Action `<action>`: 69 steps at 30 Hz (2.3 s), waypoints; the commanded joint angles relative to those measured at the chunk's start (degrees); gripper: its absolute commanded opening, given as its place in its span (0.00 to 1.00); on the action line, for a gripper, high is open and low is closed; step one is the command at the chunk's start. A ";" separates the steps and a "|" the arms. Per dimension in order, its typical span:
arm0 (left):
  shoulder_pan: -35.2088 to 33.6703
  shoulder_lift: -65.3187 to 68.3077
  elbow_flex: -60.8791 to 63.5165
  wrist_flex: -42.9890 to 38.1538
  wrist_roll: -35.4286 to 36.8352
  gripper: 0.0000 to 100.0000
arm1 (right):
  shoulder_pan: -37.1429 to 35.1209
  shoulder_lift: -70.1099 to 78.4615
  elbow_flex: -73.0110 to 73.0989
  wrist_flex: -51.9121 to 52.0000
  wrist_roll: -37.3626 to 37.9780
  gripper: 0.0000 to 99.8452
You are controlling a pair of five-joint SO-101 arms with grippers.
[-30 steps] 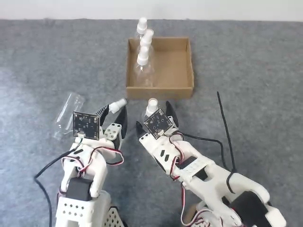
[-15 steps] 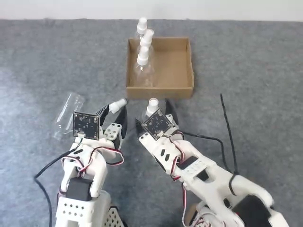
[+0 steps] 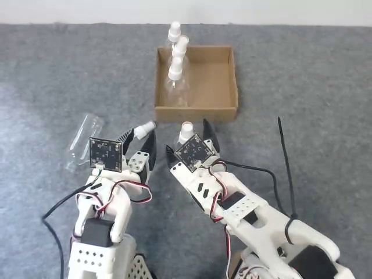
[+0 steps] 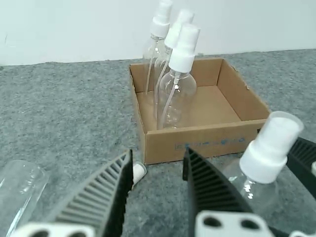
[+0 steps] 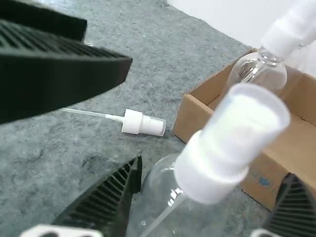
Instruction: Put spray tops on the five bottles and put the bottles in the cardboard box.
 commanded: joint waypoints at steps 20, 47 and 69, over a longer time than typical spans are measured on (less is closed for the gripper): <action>-0.44 -0.70 -1.63 -1.76 -0.26 0.16 | 0.04 -3.65 0.70 0.84 0.88 0.38; -0.44 -0.70 -1.63 -1.67 -0.26 0.16 | 0.31 -12.26 1.58 7.25 -1.23 0.38; -0.26 -0.70 -1.63 -1.67 -0.26 0.16 | -0.13 -12.26 1.23 4.35 -1.23 0.38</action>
